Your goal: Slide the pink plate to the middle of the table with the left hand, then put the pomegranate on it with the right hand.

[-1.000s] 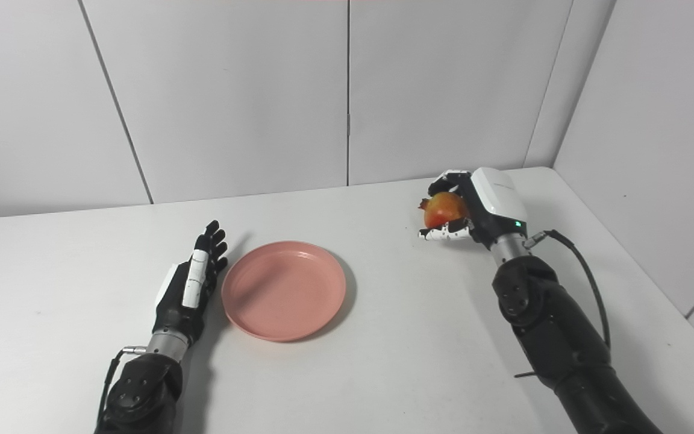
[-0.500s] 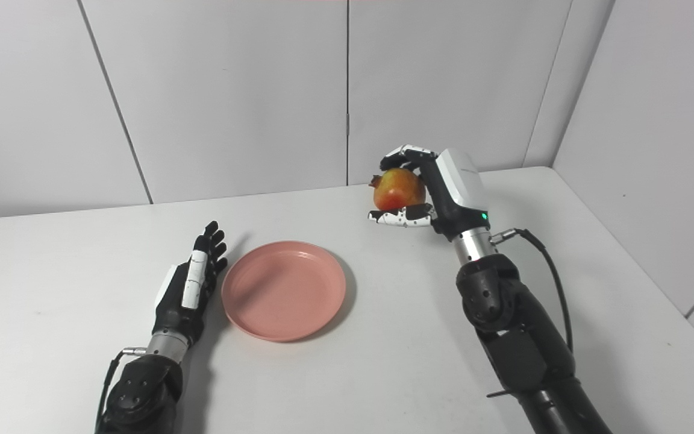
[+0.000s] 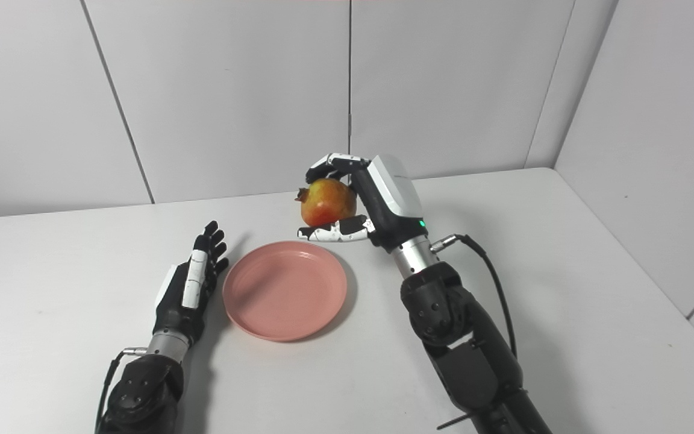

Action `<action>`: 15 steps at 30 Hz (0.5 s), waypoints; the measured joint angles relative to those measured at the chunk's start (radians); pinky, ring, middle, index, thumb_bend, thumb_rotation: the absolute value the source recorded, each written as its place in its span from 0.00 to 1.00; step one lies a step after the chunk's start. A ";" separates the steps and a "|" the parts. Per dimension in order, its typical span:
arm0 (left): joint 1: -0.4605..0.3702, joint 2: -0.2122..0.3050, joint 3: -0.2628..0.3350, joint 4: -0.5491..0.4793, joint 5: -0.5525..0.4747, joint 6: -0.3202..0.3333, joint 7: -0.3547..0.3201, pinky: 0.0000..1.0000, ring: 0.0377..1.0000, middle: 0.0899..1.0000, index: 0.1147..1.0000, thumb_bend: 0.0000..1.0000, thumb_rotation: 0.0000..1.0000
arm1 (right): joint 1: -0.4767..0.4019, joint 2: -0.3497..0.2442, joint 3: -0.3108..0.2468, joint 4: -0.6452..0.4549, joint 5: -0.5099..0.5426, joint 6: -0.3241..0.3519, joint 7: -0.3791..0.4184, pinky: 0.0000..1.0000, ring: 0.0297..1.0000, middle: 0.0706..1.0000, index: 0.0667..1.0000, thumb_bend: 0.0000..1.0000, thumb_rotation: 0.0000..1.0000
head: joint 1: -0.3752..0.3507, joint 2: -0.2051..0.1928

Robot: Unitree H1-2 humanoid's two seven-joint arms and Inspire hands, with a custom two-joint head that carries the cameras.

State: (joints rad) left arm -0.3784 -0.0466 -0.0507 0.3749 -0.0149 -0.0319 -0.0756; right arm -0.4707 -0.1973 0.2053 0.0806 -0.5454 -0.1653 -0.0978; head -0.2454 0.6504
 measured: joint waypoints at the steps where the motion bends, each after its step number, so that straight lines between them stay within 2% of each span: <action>1: 0.000 -0.001 0.000 0.000 0.000 0.000 0.000 0.98 0.99 1.00 1.00 0.80 1.00 | 0.001 0.009 0.009 0.000 -0.003 0.000 0.006 0.32 0.37 0.46 0.51 0.51 0.00 | 0.000 0.000; 4: 0.000 -0.003 0.000 0.000 0.000 0.000 0.000 0.98 0.99 1.00 1.00 0.80 1.00 | 0.002 0.034 0.032 0.009 -0.004 -0.001 0.013 0.31 0.35 0.45 0.52 0.51 0.00 | 0.005 0.000; 6: 0.000 -0.003 0.000 0.000 0.000 0.000 0.000 0.97 0.99 1.00 1.00 0.80 1.00 | 0.002 0.049 0.043 0.022 -0.004 -0.004 0.014 0.26 0.37 0.48 0.46 0.51 0.00 | 0.006 0.002; 9: 0.000 -0.004 0.000 0.000 0.000 0.000 0.001 0.96 0.99 1.00 1.00 0.80 1.00 | 0.002 0.063 0.058 0.061 -0.005 -0.008 0.014 0.22 0.37 0.47 0.45 0.52 0.00 | 0.006 0.005; 14: 0.000 -0.005 0.000 -0.001 0.000 0.000 0.003 0.97 0.99 1.00 1.00 0.79 1.00 | 0.004 0.072 0.072 0.115 -0.003 -0.012 0.015 0.23 0.37 0.48 0.45 0.51 0.00 | 0.014 0.008; 15: 0.000 -0.005 0.000 -0.001 -0.001 0.000 0.003 0.97 0.99 1.00 1.00 0.79 1.00 | 0.005 0.075 0.072 0.121 -0.001 -0.012 0.016 0.25 0.34 0.45 0.50 0.51 0.00 | 0.014 0.009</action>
State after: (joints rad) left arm -0.3785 -0.0521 -0.0509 0.3739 -0.0158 -0.0320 -0.0723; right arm -0.4655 -0.1225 0.2773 0.2012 -0.5466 -0.1772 -0.0818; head -0.2316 0.6596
